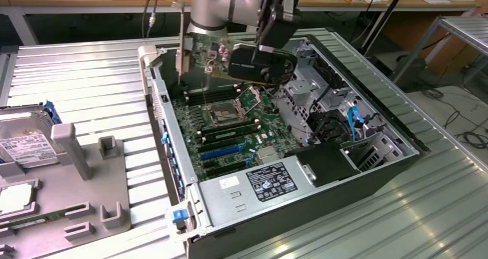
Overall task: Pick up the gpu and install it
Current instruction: 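Insert the gpu into the slot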
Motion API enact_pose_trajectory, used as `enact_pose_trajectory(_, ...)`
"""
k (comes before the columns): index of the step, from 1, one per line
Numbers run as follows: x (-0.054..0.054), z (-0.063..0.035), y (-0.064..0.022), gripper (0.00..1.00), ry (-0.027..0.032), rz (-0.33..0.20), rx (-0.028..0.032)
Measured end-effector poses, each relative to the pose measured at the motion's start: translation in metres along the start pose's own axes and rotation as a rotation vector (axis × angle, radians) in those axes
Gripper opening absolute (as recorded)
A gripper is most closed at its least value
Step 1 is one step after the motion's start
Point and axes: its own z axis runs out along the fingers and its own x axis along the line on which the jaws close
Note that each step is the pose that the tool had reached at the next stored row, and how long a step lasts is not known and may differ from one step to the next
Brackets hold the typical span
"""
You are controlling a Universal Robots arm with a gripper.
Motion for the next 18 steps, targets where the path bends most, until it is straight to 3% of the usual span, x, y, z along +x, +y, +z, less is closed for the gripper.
enact_pose_trajectory(18,0.0,0.0,0.0,0.27,0.0164,-0.355,-0.0086)
